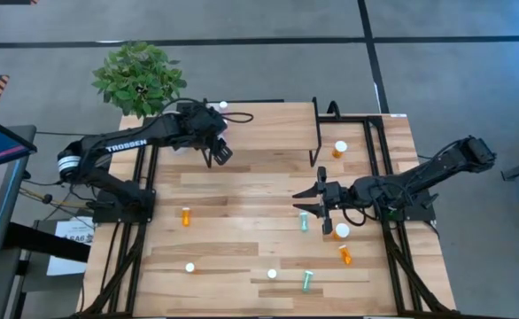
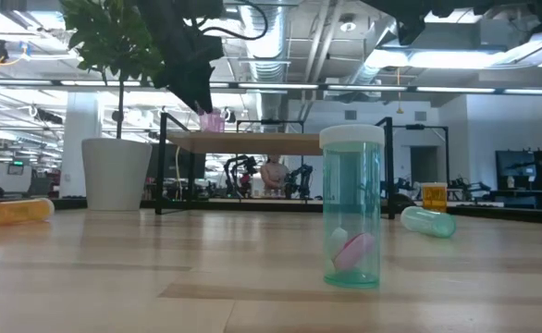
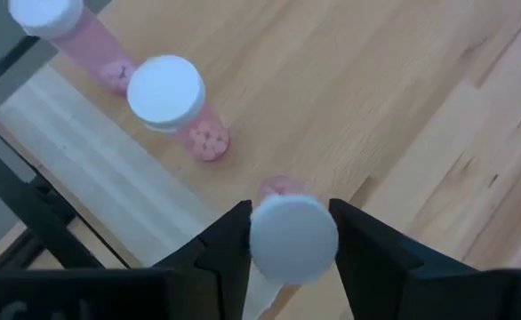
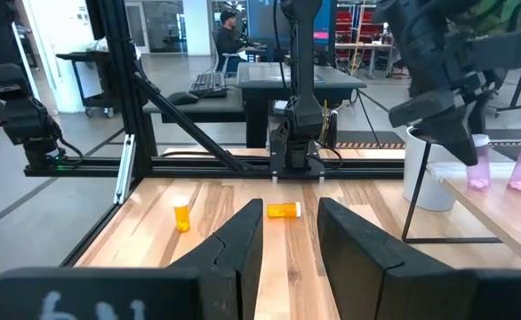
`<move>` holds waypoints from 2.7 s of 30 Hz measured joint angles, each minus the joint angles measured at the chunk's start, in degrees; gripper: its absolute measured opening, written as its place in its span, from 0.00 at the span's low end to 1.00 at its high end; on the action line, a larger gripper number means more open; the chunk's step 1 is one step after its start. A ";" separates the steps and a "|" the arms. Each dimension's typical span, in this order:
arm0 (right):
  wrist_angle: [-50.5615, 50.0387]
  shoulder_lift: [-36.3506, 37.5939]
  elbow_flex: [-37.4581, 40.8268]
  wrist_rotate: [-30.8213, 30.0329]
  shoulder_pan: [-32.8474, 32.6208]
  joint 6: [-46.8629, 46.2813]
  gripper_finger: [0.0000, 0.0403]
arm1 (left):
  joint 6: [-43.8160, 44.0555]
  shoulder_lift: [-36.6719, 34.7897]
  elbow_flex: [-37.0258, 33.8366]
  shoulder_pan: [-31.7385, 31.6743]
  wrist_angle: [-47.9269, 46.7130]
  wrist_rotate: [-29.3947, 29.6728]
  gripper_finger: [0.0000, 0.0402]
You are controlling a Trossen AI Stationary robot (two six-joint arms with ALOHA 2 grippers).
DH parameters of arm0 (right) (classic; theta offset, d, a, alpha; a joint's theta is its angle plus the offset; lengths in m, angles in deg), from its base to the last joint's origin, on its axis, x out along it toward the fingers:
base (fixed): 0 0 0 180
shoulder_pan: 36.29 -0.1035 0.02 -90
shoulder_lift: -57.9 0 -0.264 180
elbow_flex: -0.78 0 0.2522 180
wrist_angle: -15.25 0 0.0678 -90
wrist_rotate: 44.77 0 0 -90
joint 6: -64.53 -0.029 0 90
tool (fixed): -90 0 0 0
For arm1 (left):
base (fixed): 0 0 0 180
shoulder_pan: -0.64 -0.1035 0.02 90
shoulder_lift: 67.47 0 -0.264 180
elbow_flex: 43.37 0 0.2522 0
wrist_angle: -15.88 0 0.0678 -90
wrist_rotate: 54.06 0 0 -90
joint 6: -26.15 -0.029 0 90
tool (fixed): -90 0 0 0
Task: Pick and place medicine bottles onto shelf by color
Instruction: Put the pink pill bottle aligned with the other pink pill bottles on the shelf
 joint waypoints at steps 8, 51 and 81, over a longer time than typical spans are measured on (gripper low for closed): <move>0.01 0.00 0.00 0.00 0.00 0.00 0.33 | 0.00 0.04 0.00 0.00 0.08 0.05 0.39; 0.44 0.02 0.00 0.00 0.02 0.37 0.33 | 29.91 6.24 -24.59 26.07 15.87 3.91 0.61; 0.07 0.02 0.00 0.00 -0.01 0.31 0.33 | 24.45 6.82 -24.59 27.37 33.16 3.30 0.16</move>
